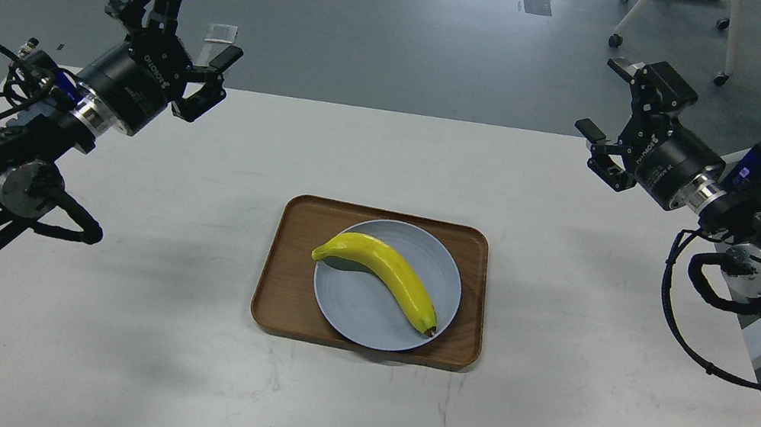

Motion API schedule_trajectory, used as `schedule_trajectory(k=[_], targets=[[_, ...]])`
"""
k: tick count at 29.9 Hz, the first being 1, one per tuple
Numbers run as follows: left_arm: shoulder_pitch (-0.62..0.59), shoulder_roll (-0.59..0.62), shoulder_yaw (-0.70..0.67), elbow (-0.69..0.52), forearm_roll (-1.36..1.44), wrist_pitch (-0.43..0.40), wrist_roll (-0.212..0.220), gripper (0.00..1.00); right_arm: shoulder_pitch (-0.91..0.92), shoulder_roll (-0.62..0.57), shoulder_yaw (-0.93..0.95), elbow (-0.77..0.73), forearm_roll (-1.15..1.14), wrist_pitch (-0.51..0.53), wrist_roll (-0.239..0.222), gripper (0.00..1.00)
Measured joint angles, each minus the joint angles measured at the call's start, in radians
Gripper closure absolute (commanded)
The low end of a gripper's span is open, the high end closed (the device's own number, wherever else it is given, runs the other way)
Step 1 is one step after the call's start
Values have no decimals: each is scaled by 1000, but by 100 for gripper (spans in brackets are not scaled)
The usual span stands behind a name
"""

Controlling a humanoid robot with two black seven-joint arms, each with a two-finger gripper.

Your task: Place banana on plate with both arms

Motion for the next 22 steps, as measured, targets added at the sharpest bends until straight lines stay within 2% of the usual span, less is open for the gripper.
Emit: schedule_trajectory(k=[6, 22], targets=[[43, -13, 0, 18, -52, -60, 0, 2, -42, 0, 16, -28, 26, 0, 0, 0], [54, -111, 12, 145, -51, -64, 0, 2, -118, 19, 19, -22, 26, 0, 0, 0]])
